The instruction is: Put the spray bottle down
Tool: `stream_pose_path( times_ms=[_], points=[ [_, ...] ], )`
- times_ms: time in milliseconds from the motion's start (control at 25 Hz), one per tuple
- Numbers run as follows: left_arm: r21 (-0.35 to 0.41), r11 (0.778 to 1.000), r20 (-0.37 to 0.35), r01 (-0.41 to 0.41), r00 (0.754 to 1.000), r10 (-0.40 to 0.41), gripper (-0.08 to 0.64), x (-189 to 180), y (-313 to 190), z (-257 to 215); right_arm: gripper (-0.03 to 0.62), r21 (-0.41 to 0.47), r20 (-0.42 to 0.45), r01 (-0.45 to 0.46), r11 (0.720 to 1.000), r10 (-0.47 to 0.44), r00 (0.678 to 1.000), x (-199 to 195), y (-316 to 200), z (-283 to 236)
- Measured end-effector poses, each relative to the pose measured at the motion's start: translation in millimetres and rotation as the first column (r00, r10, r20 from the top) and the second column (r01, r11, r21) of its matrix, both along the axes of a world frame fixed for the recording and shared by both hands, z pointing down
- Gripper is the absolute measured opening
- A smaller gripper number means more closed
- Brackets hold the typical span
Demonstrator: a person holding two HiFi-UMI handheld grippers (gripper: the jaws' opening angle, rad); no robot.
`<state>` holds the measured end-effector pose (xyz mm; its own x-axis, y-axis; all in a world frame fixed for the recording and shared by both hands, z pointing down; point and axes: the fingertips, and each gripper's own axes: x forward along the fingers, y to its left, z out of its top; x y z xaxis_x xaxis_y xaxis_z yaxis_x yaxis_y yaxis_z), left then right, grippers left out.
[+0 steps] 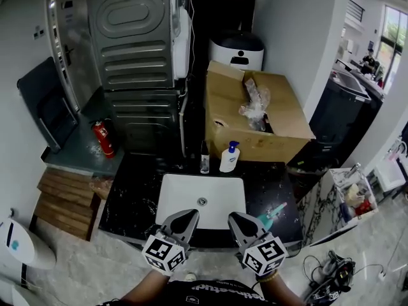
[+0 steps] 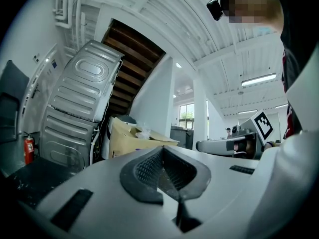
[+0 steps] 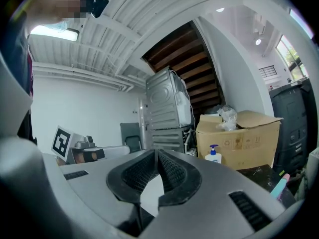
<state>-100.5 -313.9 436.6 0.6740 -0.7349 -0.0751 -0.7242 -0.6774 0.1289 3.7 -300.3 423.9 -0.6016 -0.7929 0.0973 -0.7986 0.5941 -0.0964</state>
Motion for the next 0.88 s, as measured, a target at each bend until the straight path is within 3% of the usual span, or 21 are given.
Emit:
stream_pose_path(
  times_ms=[880],
  points=[
    [0.03,0.999,0.009,-0.037,0.999,0.037,0.015,11.6,-1.8,-12.1,0.051,0.028,-0.018,-0.009,1.0,0.01,1.0,3.0,4.9,-4.9]
  ],
)
